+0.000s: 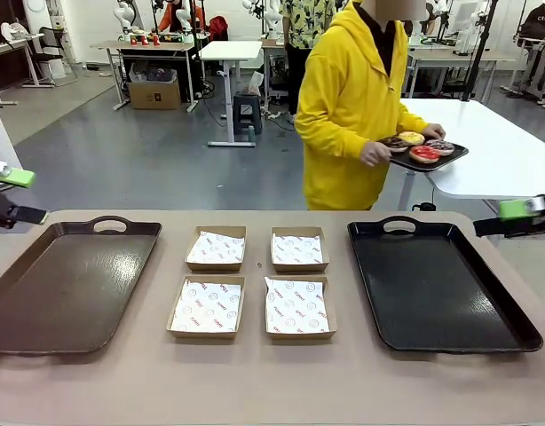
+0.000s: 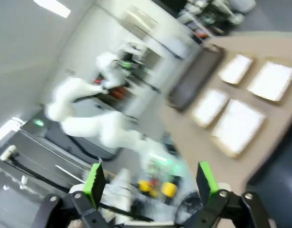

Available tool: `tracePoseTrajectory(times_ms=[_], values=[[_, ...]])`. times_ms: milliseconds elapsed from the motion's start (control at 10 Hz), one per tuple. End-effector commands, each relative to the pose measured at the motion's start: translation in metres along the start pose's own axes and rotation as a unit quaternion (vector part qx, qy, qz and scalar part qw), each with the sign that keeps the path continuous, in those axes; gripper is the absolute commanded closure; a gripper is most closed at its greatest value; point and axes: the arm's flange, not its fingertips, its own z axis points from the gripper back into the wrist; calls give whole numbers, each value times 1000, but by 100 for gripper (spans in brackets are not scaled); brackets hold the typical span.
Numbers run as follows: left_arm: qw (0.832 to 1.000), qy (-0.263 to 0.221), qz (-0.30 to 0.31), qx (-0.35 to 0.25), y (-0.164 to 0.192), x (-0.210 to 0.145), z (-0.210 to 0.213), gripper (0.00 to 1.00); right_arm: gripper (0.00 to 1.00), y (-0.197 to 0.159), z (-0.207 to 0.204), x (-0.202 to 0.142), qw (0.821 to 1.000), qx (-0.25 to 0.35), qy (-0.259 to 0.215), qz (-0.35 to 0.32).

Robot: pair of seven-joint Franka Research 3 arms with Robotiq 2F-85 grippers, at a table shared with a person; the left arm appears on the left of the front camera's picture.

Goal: Individually package the donuts and arrange them on the tray.
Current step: Pick up one Paper togo box.

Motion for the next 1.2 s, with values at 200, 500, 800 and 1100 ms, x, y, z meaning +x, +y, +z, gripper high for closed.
tracePoseTrajectory(times_ms=[200,500,800,1100], values=[[998,-14,60,28,27,-5,29,0,0,-8,30,-9,991,45,-59,-116],[996,-34,77,9,35,-17,50,0,0,-2,42,-21,990,21,-69,-121],[997,-36,74,12,31,-29,68,0,0,-2,42,-22,990,-17,-66,-125],[996,-46,73,20,27,-37,76,0,0,-5,37,-22,985,-81,-49,-146]])
